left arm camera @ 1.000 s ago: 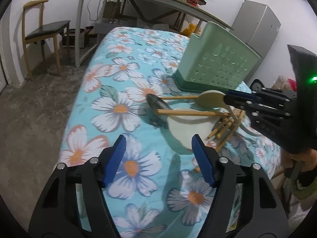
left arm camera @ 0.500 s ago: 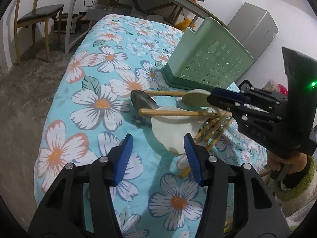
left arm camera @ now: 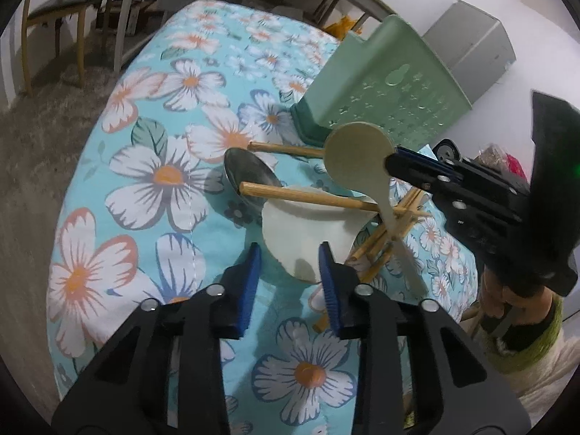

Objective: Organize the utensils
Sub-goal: 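Close the right gripper on the round white ladle while the left gripper grasps the white spoon, then lift the white spoon with the left gripper and drop it into the green holder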

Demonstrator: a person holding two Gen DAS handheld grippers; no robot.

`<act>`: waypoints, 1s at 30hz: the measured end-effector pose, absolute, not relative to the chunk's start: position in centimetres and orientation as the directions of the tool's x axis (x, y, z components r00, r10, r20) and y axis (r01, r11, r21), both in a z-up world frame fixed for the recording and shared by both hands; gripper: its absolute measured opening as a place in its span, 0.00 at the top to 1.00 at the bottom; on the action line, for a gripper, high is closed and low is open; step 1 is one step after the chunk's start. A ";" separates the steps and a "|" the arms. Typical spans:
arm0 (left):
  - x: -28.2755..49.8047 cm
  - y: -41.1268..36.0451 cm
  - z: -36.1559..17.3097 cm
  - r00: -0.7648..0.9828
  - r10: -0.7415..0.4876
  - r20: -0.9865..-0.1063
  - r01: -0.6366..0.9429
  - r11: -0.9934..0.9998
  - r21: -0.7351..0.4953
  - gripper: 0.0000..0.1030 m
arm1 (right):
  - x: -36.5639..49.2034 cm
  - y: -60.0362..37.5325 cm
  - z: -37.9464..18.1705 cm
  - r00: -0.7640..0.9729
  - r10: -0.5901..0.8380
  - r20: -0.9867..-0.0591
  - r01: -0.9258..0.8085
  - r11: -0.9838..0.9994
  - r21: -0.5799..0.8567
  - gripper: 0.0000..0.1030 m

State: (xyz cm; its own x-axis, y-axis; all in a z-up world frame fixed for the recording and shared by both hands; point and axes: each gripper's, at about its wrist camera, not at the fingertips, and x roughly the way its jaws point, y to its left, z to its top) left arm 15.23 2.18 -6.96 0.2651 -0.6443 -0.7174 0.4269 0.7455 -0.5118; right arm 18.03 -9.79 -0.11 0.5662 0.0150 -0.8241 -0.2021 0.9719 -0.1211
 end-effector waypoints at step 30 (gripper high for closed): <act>11.4 0.6 6.5 0.651 -0.511 -0.562 0.556 0.824 -0.105 0.99 | 12.0 -19.9 9.8 0.870 0.093 -0.484 0.014 0.977 0.214 0.97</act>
